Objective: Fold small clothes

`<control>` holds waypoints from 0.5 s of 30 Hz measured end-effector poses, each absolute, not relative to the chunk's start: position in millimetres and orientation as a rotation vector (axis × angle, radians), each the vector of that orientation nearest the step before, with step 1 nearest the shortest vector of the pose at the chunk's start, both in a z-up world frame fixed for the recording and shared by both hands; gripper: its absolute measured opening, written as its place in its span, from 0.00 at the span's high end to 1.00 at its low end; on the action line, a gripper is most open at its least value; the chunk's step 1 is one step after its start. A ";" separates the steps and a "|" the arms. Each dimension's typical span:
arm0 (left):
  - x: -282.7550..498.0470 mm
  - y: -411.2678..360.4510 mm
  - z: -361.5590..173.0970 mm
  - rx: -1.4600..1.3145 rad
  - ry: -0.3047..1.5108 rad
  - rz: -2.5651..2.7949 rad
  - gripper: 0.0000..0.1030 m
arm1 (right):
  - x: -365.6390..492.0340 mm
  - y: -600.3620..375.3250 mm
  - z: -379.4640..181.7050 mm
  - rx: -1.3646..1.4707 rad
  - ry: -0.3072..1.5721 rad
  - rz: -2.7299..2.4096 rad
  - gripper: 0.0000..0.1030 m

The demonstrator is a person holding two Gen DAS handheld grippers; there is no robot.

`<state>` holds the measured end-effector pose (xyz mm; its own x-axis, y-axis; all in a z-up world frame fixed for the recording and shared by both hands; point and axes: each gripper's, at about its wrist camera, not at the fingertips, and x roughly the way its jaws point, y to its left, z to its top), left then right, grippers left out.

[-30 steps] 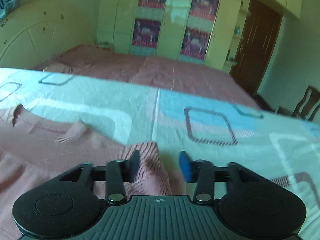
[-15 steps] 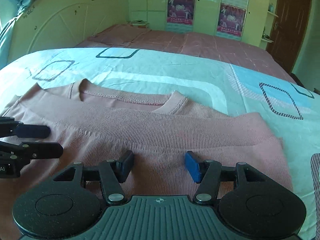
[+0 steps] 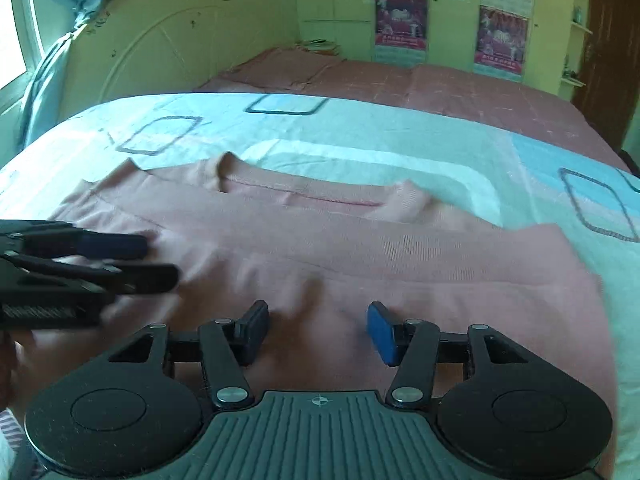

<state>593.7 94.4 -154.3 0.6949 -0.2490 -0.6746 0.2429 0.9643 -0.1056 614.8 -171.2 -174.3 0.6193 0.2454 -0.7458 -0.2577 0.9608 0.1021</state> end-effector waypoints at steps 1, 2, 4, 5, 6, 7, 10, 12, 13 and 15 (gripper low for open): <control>590.2 111.0 -156.7 -0.011 0.752 -0.241 0.48 | 611.5 -191.0 -174.5 0.016 0.852 0.263 0.48; 586.9 128.2 -158.9 -0.041 0.757 -0.222 0.48 | 609.3 -206.5 -175.6 0.011 0.863 0.196 0.48; 582.7 142.9 -156.4 -0.078 0.756 -0.229 0.52 | 604.9 -222.1 -173.8 -0.001 0.866 0.161 0.54; 581.0 140.5 -151.2 -0.074 0.758 -0.218 0.52 | 601.0 -221.7 -168.2 0.001 0.863 0.160 0.54; 576.8 134.9 -144.3 -0.070 0.749 -0.208 0.51 | 595.5 -217.9 -160.7 -0.001 0.840 0.161 0.54; 570.5 129.1 -137.1 -0.076 0.727 -0.221 0.50 | 588.6 -213.4 -152.2 0.009 0.808 0.180 0.54; 543.4 101.5 -120.1 -0.094 0.690 -0.318 0.49 | 562.6 -192.3 -132.9 0.040 0.748 0.286 0.54; 530.9 79.7 -123.2 -0.073 0.709 -0.372 0.48 | 548.8 -173.4 -134.5 0.029 0.767 0.358 0.54; 528.0 68.7 -129.5 -0.049 0.731 -0.384 0.48 | 545.0 -163.0 -140.3 0.006 0.786 0.377 0.54; 526.3 51.1 -150.4 0.015 0.770 -0.359 0.46 | 542.3 -145.7 -159.2 -0.053 0.841 0.364 0.54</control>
